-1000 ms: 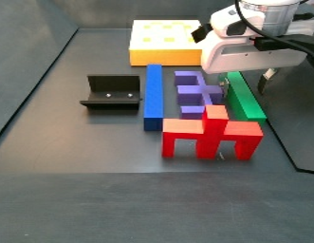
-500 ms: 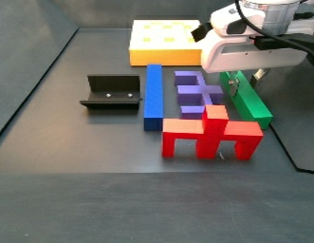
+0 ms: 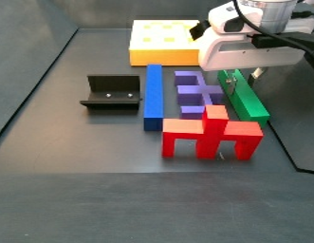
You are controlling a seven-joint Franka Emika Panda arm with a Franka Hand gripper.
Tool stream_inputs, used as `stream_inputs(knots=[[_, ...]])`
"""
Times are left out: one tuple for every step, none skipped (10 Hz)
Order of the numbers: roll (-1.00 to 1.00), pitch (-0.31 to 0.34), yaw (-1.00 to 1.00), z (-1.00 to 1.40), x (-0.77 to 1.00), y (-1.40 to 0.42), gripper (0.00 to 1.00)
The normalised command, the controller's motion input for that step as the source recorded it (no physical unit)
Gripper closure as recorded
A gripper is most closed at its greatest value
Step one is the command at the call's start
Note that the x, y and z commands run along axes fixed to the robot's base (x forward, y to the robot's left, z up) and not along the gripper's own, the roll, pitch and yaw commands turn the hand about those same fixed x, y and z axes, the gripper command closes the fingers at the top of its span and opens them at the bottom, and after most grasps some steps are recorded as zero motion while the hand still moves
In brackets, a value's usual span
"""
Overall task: Pick up the green object. Move up. Move to above the board. Insert the green object.
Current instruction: Pick up the green object, then move up, then move to above the board.
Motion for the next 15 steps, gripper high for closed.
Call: stream_inputs(knots=[[0.00,0.000,0.00,0.00,0.00,0.00,1.00],[0.00,0.000,0.00,0.00,0.00,0.00,1.00],[0.00,0.000,0.00,0.00,0.00,0.00,1.00],[0.00,0.000,0.00,0.00,0.00,0.00,1.00],[0.00,0.000,0.00,0.00,0.00,0.00,1.00],[0.00,0.000,0.00,0.00,0.00,0.00,1.00],[0.00,0.000,0.00,0.00,0.00,0.00,1.00],[0.00,0.000,0.00,0.00,0.00,0.00,1.00],[0.00,0.000,0.00,0.00,0.00,0.00,1.00],[0.00,0.000,0.00,0.00,0.00,0.00,1.00],[0.00,0.000,0.00,0.83,0.00,0.00,1.00],[-0.01,0.018,-0.03,0.82,-0.03,-0.05,1.00],[0.02,0.072,-0.02,0.63,-0.09,-0.03,1.00],[0.07,0.068,-0.02,0.37,-0.07,0.01,1.00],[0.00,0.000,0.00,1.40,0.00,0.00,1.00]])
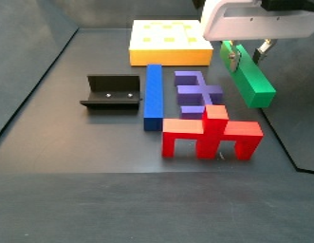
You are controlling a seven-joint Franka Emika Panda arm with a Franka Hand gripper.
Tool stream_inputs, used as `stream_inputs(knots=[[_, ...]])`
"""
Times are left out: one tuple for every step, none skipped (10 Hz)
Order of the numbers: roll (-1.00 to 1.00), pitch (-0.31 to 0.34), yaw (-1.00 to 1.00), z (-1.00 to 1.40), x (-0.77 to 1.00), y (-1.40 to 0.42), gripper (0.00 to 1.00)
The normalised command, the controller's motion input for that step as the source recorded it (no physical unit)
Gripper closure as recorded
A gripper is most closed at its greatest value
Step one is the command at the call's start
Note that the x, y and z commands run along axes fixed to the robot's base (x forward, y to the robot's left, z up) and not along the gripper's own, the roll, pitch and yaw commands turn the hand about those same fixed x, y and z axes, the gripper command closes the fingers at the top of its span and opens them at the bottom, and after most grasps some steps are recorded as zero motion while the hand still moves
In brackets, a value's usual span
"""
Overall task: Pick up the green object. Move up. Move to above the board. Insert the green object.
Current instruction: Move to above the board.
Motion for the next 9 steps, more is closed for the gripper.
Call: stream_inputs(knots=[[-0.02,0.023,0.00,1.40,-0.01,0.01,1.00],[0.02,0.035,0.00,1.40,-0.05,0.01,1.00],[0.05,0.013,0.00,1.40,-0.04,0.01,1.00],[0.02,0.032,0.00,1.40,0.01,0.00,1.00],[0.01,0.096,0.00,1.40,0.05,0.01,1.00],[0.01,0.093,0.00,0.90,0.04,0.00,1.00],[0.00,0.072,0.01,0.39,0.03,0.00,1.00],[0.00,0.052,0.00,0.18,0.04,0.00,1.00],[0.14,0.183,-0.27,0.21,0.85,-1.40,1.00]])
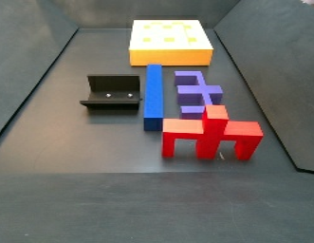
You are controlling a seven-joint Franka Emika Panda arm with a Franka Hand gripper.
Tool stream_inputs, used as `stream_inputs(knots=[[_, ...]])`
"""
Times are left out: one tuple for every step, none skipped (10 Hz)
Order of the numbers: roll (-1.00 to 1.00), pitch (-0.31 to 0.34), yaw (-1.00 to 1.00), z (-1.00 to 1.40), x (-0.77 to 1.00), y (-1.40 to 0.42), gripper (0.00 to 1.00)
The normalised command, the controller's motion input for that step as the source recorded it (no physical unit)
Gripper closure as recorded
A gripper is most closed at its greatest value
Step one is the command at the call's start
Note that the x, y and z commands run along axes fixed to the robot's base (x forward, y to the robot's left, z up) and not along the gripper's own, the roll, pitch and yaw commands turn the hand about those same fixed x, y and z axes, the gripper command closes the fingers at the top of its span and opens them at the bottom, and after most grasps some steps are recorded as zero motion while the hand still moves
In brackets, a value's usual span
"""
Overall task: Pick up the green object. Move up. Move to above the board. Insert the green object.
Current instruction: Move to above the board, then insert the green object.
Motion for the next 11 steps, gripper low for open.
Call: stream_inputs(knots=[[0.17,0.206,-0.21,0.19,0.86,-1.40,1.00],[0.17,0.238,-0.13,0.18,0.90,-1.40,1.00],[0.00,0.215,-0.05,0.19,0.95,-1.40,1.00],[-0.01,0.168,-0.02,0.21,0.92,-1.40,1.00],[-0.01,0.142,0.00,0.21,0.94,-1.40,1.00],[0.01,0.153,0.00,0.21,0.98,-1.40,1.00],[0.01,0.175,0.01,0.15,0.67,-0.90,1.00],[0.03,0.155,0.01,0.09,0.35,-0.42,1.00],[0.03,0.086,0.01,0.07,0.19,-0.24,1.00],[0.00,0.000,0.00,0.00,0.00,-0.02,1.00],[0.00,-0.040,0.00,-0.06,0.00,-0.03,1.00]])
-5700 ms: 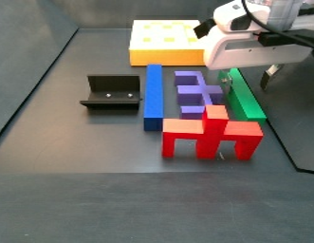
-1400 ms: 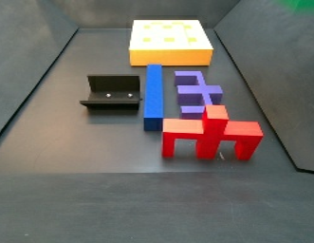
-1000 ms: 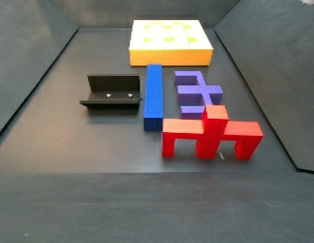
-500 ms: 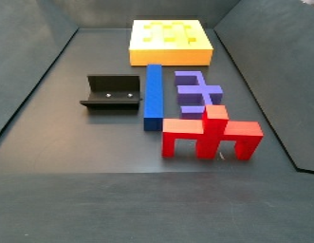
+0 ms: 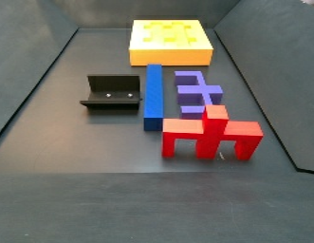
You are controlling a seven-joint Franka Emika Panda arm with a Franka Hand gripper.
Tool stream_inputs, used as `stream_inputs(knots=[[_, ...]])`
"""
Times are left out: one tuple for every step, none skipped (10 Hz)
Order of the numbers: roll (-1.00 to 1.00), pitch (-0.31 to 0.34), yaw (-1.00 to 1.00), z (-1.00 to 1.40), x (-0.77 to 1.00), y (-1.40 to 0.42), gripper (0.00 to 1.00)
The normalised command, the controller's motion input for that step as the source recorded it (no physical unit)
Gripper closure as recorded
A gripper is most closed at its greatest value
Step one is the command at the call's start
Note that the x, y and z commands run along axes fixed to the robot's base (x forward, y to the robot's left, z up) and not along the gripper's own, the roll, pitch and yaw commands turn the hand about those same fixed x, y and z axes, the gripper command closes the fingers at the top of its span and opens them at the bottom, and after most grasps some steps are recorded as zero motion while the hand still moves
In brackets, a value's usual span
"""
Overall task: Pick up the green object. Move up. Move to above the board. Insert the green object.
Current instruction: Insert the green object.
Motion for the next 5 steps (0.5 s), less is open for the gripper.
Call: stream_inputs(knots=[[-0.01,-0.076,0.00,-0.33,0.00,-0.01,1.00],[0.00,-0.056,0.00,-0.63,-0.07,-0.01,1.00],[0.06,-0.037,-0.01,-0.83,-0.05,-0.13,1.00],[0.05,-0.040,-0.01,-0.91,-0.01,-0.15,1.00],[0.02,-0.110,0.00,-0.87,-0.07,-0.15,1.00]])
